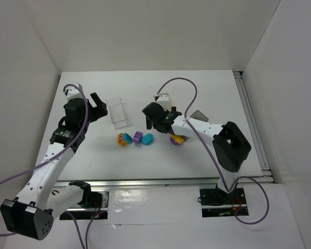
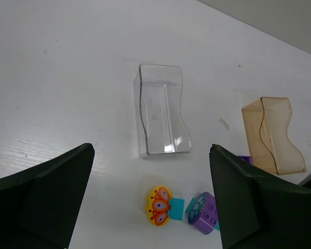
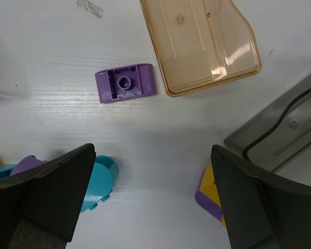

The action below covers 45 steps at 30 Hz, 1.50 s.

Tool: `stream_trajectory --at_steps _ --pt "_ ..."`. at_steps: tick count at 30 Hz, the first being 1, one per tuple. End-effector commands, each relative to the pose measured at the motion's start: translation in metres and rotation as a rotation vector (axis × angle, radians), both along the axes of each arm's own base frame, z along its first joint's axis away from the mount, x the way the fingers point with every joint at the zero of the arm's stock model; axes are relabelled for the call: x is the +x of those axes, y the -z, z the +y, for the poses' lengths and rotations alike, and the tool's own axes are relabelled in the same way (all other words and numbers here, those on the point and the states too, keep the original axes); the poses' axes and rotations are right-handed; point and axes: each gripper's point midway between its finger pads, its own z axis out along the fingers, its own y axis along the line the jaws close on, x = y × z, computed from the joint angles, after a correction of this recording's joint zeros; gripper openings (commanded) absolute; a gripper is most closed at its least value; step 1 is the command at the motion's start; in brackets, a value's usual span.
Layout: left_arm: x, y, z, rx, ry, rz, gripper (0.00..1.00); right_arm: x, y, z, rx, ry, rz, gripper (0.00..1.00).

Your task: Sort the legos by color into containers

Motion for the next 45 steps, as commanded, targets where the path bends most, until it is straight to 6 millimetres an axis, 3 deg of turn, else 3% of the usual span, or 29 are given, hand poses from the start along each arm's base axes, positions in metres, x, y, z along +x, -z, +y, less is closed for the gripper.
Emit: stream_trajectory --at_steps 1,8,10,11,13,15,19,25,26,28,30,33,37,39,45 --pt "0.004 -0.013 -0.001 0.001 -0.003 0.005 1.00 0.001 -0.022 0.011 0.036 -0.008 -0.073 1.00" --pt "0.009 -0.005 -0.016 -0.058 0.038 0.083 1.00 -0.008 -0.023 0.033 0.115 -0.102 -0.044 1.00" --pt "0.010 -0.003 -0.019 -0.038 0.073 0.103 1.00 -0.009 -0.024 0.040 0.143 -0.146 -0.053 0.91" --pt "0.010 -0.003 -0.019 -0.038 0.073 0.103 0.99 -0.009 -0.025 0.050 0.186 -0.171 -0.059 0.81" --pt "0.009 0.002 -0.019 -0.026 0.076 0.122 0.97 -0.010 -0.021 0.051 0.201 -0.194 -0.042 0.73" --pt "0.008 0.005 -0.020 -0.029 0.084 0.133 0.95 -0.004 -0.009 0.051 0.204 -0.210 -0.002 0.58" --pt "0.005 -0.004 -0.016 -0.033 0.063 0.105 0.93 0.007 0.000 0.049 0.212 -0.226 0.019 0.57" --pt "0.004 -0.003 -0.020 -0.041 0.081 0.109 0.93 0.043 0.007 0.034 0.279 -0.195 0.021 0.57" --pt "0.006 0.000 -0.022 -0.035 0.094 0.121 0.93 0.051 0.017 0.026 0.265 -0.182 0.042 0.63" --pt "0.006 0.003 -0.023 -0.025 0.109 0.139 0.94 0.066 0.014 0.022 0.254 -0.163 0.033 0.71" --pt "0.006 0.003 -0.027 -0.023 0.136 0.149 0.94 0.077 0.023 0.013 0.233 -0.146 0.046 0.79" --pt "0.010 0.007 -0.028 -0.021 0.136 0.163 0.94 0.086 0.031 0.006 0.216 -0.128 0.061 0.80" --pt "0.011 0.010 -0.031 -0.016 0.155 0.174 0.95 0.085 0.027 0.015 0.242 -0.181 0.058 0.82" --pt "0.011 0.009 -0.038 -0.024 0.201 0.177 0.96 0.081 0.034 0.021 0.235 -0.206 0.075 0.96" --pt "0.016 0.013 -0.046 -0.032 0.240 0.191 0.96 0.078 0.042 0.041 0.223 -0.259 0.097 1.00"
